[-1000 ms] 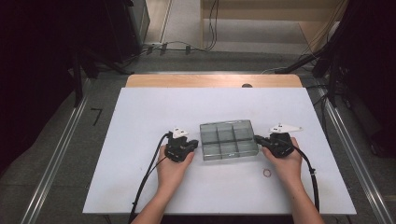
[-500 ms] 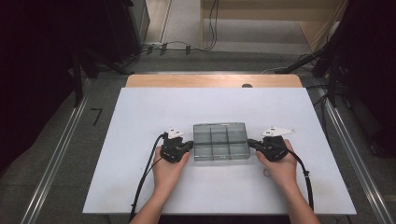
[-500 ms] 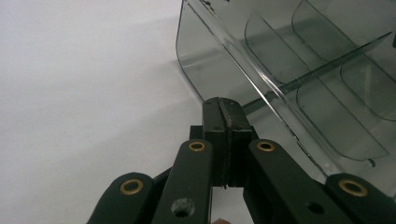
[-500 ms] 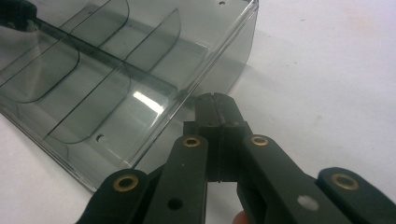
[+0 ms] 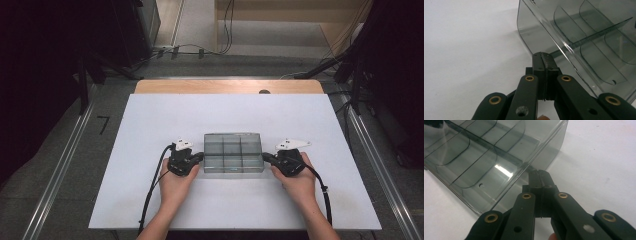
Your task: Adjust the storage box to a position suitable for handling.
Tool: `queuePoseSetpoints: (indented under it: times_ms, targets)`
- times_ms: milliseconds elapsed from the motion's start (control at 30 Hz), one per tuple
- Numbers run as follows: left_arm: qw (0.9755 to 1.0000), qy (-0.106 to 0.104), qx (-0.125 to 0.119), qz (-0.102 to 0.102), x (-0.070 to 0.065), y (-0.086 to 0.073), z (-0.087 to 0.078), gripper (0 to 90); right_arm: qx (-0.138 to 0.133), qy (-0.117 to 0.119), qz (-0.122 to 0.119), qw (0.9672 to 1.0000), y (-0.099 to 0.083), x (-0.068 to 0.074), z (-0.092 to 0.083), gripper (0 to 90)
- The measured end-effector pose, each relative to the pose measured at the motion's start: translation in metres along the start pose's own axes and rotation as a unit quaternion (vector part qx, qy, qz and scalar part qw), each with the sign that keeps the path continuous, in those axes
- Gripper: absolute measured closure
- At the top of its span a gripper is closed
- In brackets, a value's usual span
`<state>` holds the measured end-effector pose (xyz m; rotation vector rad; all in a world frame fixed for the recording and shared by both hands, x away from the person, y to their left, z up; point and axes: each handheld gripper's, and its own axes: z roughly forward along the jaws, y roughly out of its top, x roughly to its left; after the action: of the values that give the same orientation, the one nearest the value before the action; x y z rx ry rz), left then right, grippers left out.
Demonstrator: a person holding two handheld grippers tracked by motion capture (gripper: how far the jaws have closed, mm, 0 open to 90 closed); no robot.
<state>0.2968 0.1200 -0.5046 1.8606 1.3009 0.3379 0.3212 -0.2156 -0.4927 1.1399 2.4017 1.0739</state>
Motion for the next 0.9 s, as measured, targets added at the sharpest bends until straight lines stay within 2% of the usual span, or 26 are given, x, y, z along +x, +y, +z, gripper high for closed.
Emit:
queuePoseSetpoints:
  times_ms: [433, 533, 667, 733, 767, 800, 900]
  targets:
    - [0.9999, -0.007, 0.003, 0.008, 0.001, -0.002, -0.003, 90.0, -0.001, 0.000, 0.000, 1.0000, 0.002, -0.002, 0.003, 88.3]
    - [0.9999, -0.015, -0.007, 0.003, 0.002, 0.000, -0.006, 90.0, -0.001, 0.001, 0.000, 1.0000, 0.002, -0.003, 0.003, 88.2]
    - [0.9995, -0.001, -0.031, 0.000, 0.007, 0.002, -0.017, 89.0, -0.012, -0.024, 0.019, 0.9995, 0.002, -0.004, 0.003, 87.9]
    - [0.9988, -0.005, -0.049, 0.000, 0.011, 0.002, -0.023, 79.7, -0.024, -0.026, 0.025, 0.9990, 0.002, -0.007, 0.000, 87.6]
    - [0.9985, -0.005, -0.054, 0.004, 0.013, 0.002, -0.026, 77.9, -0.031, -0.023, 0.027, 0.9989, 0.002, -0.007, -0.002, 86.5]
    - [0.9980, -0.011, -0.063, 0.006, 0.014, 0.001, -0.029, 76.6, -0.038, -0.021, 0.026, 0.9987, 0.002, -0.008, -0.004, 79.6]
    - [0.9967, -0.018, -0.078, 0.017, 0.016, 0.000, -0.036, 67.5, -0.055, -0.012, 0.025, 0.9981, 0.004, -0.011, -0.010, 68.5]
